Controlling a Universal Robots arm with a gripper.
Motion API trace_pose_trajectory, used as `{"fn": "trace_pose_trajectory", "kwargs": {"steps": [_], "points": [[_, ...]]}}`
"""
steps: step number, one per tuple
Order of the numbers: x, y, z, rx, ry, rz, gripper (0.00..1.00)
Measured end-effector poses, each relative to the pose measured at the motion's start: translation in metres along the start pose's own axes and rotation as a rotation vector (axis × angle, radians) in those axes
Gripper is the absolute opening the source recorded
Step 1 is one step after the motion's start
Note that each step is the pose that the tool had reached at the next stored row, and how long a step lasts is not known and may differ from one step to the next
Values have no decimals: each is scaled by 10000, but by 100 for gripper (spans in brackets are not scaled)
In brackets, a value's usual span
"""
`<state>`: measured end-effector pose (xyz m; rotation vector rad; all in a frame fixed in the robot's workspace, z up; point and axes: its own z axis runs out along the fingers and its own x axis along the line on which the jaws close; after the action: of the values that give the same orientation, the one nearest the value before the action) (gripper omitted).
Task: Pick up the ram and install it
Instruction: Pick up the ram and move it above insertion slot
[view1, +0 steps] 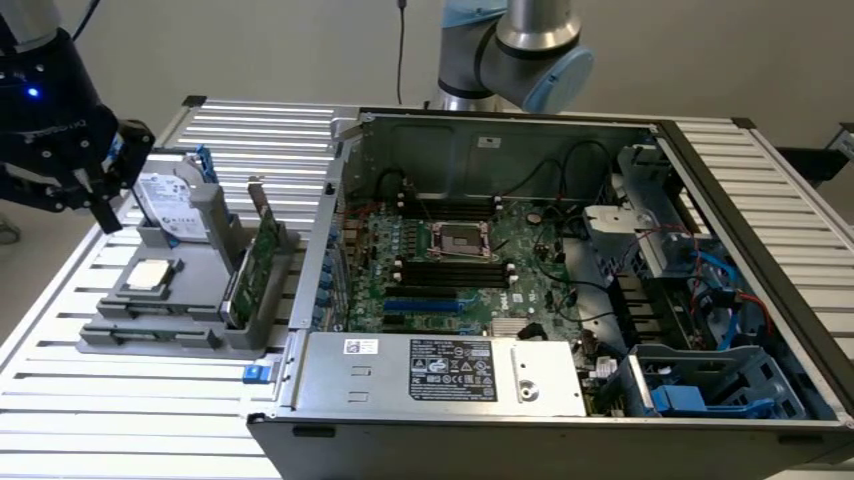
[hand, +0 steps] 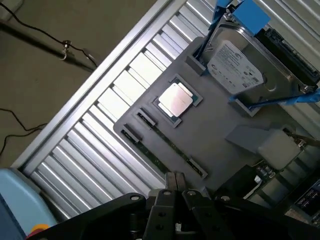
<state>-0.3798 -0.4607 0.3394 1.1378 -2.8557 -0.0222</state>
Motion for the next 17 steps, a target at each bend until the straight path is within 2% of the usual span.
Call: {"fn": "trace_pose_trajectory", "kwargs": {"steps": [17], "points": [[-1,-1,13,176,121,-3077,11]]}}
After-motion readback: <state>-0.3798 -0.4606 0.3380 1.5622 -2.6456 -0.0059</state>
